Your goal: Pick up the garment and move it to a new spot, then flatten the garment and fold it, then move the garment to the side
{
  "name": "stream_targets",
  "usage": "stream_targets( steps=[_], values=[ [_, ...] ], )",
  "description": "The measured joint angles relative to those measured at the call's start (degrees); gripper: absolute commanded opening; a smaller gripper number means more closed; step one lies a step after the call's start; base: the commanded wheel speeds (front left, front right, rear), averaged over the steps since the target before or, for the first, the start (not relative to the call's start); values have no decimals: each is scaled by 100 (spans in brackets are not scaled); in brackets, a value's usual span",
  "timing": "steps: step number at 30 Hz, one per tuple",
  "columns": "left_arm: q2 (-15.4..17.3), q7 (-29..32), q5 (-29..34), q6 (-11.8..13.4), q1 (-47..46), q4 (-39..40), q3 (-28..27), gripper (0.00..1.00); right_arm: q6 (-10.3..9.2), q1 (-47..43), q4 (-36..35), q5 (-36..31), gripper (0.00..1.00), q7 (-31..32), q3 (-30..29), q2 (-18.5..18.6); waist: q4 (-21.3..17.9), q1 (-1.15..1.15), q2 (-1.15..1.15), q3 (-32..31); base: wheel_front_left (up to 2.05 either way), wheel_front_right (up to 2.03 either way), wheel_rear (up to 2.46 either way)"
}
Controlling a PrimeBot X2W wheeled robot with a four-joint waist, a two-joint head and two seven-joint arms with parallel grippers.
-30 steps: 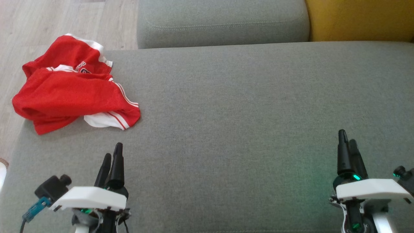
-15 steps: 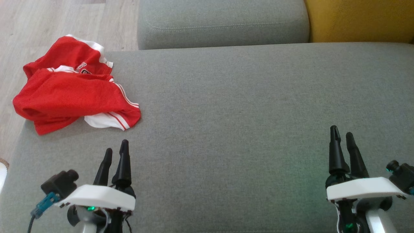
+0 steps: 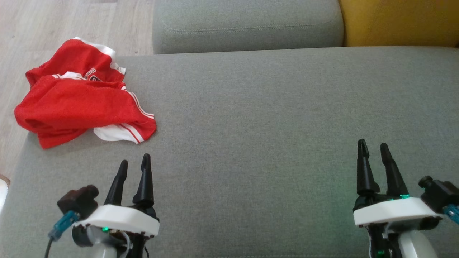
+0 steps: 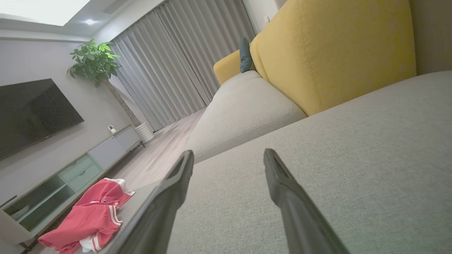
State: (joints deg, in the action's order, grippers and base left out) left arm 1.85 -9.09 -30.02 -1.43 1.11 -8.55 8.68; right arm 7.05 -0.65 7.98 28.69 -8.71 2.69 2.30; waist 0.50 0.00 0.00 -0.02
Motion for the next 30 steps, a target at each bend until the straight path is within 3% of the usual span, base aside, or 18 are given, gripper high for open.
stream_targets(
  steps=[30],
  values=[
    [34,-464,1813,201,-4,93,269,100,0,265,516,-2059,100,-501,21,7,35,0,0,59,0,0,0]
  ],
)
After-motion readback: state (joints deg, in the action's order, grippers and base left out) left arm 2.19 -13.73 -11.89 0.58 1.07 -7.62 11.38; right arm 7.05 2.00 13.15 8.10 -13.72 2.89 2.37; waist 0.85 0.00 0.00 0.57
